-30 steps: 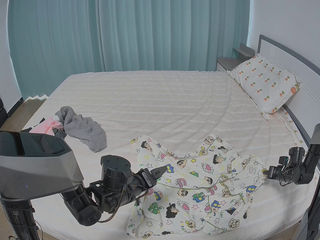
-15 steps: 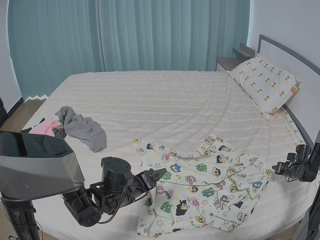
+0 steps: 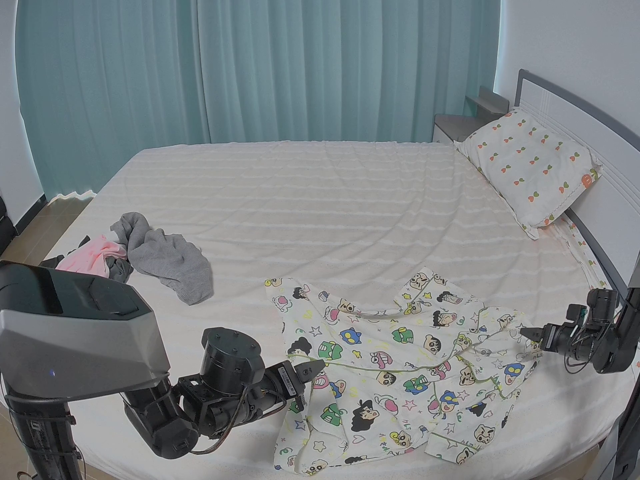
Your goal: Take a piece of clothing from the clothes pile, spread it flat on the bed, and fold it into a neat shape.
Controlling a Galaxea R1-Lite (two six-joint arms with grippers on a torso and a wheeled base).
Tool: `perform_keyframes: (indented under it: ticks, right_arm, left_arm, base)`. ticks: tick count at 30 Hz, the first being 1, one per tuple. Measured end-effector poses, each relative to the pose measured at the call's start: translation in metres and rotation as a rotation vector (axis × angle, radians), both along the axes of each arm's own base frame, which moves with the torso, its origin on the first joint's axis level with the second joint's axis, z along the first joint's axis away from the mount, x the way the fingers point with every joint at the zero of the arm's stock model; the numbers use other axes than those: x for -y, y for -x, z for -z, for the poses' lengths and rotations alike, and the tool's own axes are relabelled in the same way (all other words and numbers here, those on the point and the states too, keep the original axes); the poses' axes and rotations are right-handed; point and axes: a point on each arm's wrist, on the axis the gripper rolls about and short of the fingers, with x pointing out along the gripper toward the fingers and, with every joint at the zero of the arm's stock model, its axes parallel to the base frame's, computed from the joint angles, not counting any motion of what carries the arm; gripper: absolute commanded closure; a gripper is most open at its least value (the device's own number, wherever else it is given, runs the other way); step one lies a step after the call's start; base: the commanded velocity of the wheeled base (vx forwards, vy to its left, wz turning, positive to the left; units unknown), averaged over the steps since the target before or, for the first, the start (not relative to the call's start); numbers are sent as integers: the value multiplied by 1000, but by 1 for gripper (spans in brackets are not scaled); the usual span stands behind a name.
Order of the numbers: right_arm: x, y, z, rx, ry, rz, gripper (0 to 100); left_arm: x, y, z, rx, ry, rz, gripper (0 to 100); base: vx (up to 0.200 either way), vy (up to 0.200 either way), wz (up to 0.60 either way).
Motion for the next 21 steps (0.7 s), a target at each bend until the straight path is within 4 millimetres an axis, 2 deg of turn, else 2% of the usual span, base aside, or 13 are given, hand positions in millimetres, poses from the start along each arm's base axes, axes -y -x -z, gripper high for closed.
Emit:
perform_keyframes:
  ticks: [8,11,14,21]
  right_arm:
    - [-101,10,-12,54,-161,-229,0]
    - [-124,13,-15,108,-201,-280,0]
    - [-136,17,-10,97,-225,-297,0]
    - [-143,24,1,37,-235,-304,0]
  left_arm:
    - [7,-9,15,3,-79,44,0]
    - [10,-13,24,16,-138,80,0]
    - [13,-20,36,27,-199,104,0]
    - [24,-38,57,-11,-281,104,0]
  base:
    - [0,0,0]
    - [0,0,0]
    - [0,0,0]
    - [0,0,0]
